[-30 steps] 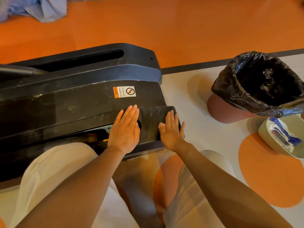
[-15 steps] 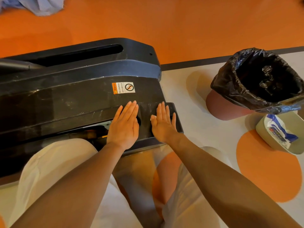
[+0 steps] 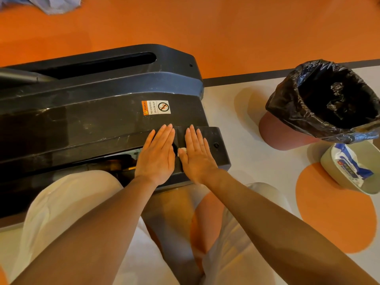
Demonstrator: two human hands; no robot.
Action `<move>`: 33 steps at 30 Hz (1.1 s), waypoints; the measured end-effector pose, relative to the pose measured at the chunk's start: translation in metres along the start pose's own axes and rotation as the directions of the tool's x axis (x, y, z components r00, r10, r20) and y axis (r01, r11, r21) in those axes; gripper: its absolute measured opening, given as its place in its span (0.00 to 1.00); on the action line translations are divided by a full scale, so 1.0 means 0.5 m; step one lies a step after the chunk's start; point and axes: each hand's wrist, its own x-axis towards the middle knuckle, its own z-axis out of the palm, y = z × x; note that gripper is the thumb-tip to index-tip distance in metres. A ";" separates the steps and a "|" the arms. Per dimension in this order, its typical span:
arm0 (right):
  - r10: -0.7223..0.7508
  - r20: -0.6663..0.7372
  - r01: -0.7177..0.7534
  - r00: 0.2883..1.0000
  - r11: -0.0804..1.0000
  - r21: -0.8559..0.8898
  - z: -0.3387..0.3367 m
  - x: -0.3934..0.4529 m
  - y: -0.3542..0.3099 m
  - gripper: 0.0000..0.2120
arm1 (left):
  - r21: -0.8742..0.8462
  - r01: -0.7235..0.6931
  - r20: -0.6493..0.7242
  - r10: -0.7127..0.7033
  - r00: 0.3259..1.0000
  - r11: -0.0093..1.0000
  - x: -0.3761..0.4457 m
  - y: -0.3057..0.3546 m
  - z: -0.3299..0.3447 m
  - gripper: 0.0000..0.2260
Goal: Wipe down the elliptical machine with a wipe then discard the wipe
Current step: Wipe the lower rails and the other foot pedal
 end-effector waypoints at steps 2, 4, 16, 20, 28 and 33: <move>0.004 -0.009 -0.004 1.000 1.000 -0.006 0.002 -0.006 -0.006 0.29 | 0.000 0.001 0.005 -0.001 1.000 1.000 0.000 0.000 0.000 0.23; -0.023 -0.002 0.023 1.000 0.999 -0.024 0.015 -0.030 -0.008 0.29 | 0.005 0.001 -0.001 -0.001 1.000 1.000 -0.001 0.000 0.000 0.23; -0.055 0.096 0.063 0.994 0.994 -0.086 -0.034 0.054 -0.018 0.29 | 0.049 -0.025 0.001 0.025 1.000 0.998 0.001 -0.006 0.004 0.28; -0.090 0.057 0.093 0.994 0.994 -0.059 -0.021 0.026 -0.013 0.28 | 0.069 -0.023 -0.002 0.023 1.000 0.997 -0.001 -0.002 0.001 0.27; -0.088 0.050 0.089 0.995 0.996 -0.003 -0.021 0.041 0.015 0.28 | 0.057 -0.015 0.003 0.015 1.000 0.998 0.000 -0.002 0.000 0.27; 0.039 0.028 -0.040 0.999 0.999 0.033 -0.038 0.080 0.029 0.28 | 0.033 -0.009 0.001 0.009 1.000 0.999 0.001 0.000 0.000 0.29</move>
